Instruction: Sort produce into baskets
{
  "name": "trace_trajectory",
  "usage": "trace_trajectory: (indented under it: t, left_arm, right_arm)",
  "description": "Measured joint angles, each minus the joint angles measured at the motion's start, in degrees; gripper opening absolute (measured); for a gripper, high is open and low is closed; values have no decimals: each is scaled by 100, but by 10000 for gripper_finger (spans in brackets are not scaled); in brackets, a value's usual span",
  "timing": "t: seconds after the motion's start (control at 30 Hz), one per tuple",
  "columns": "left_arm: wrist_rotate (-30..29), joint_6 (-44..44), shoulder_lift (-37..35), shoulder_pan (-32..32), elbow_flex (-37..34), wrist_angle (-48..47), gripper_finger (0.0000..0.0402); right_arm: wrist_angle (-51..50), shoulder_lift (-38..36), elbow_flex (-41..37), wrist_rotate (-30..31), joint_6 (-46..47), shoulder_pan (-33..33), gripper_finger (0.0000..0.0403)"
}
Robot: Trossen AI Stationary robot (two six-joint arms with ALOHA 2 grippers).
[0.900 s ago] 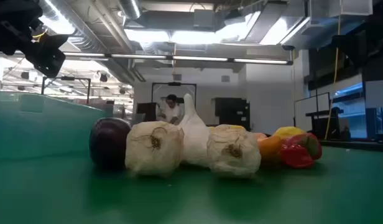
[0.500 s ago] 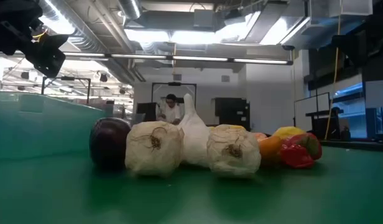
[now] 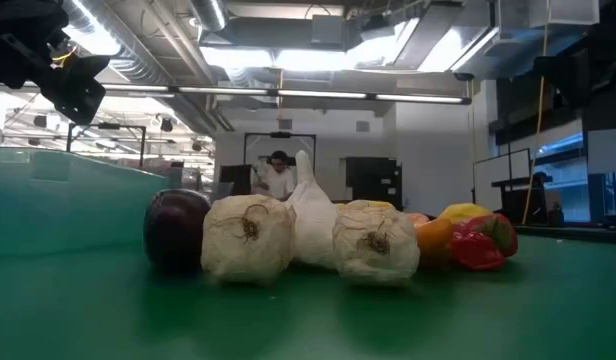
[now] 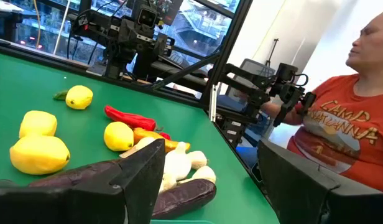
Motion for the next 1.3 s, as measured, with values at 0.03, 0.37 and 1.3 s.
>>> trace_trajectory:
  t: [0.03,0.37,1.3]
  left_arm:
    - [1,0,-1,1,0,0,251]
    - [2,0,-1,0,0,1,251]
    - [-606,6,-1,1,0,485,251]
  right_arm:
    - [-1,2,1,1,0,1,280]
    - [1,0,0,1,1,1,280]
    - [385,2,50,5,958,1,280]
